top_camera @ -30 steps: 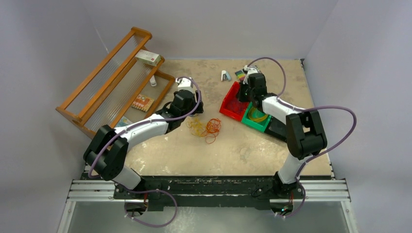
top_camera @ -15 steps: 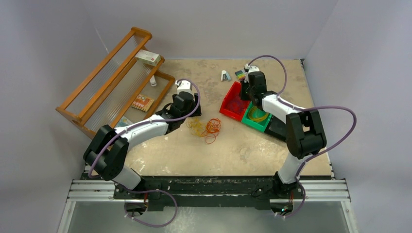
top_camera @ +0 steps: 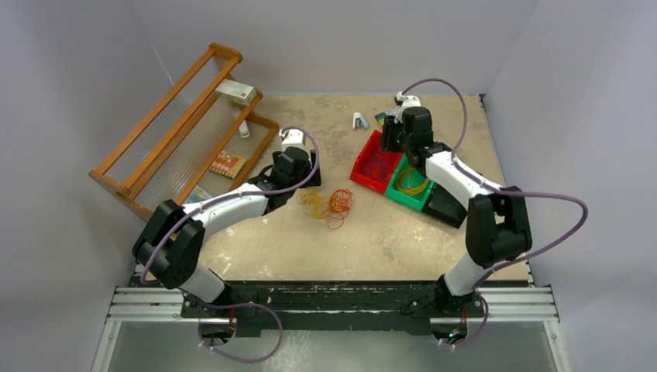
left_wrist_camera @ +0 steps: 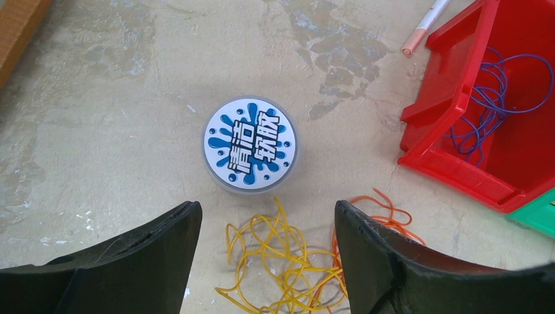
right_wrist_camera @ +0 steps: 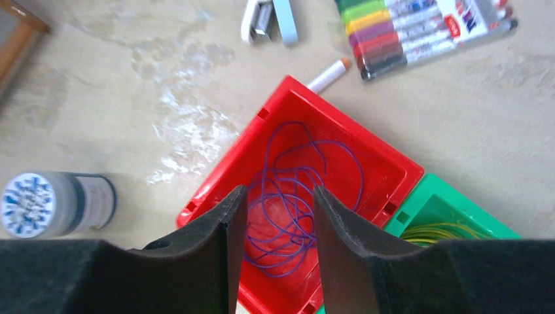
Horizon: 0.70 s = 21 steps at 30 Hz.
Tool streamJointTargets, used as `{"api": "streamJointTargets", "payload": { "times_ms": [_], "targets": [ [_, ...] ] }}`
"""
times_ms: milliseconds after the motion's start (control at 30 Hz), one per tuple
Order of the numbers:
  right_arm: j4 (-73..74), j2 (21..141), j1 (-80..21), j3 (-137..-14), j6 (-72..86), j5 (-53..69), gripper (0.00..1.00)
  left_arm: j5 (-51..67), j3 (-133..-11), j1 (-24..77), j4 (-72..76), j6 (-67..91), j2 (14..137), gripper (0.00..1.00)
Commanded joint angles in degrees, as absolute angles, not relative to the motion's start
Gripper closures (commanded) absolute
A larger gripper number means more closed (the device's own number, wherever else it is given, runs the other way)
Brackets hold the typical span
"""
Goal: Untangle the cables
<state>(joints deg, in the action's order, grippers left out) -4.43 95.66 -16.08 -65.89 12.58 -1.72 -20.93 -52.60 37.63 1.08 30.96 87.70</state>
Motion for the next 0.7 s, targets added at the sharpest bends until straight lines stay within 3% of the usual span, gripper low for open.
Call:
{"api": "streamJointTargets", "payload": {
  "times_ms": [0,333,667],
  "targets": [
    [-6.8,89.3,-16.1,-66.9,12.1,0.8,0.55,-22.1,-52.3,37.6,1.1,31.8,84.3,0.25],
    [-13.2,81.8,-16.1,-60.2,8.6,9.7,0.48,-20.7,-51.2,37.6,-4.6,34.2,82.6,0.24],
    [-13.0,80.0,-17.1,-54.0,11.5,13.5,0.48,-19.5,-46.2,37.6,-5.5,39.3,81.9,0.30]
  ]
}}
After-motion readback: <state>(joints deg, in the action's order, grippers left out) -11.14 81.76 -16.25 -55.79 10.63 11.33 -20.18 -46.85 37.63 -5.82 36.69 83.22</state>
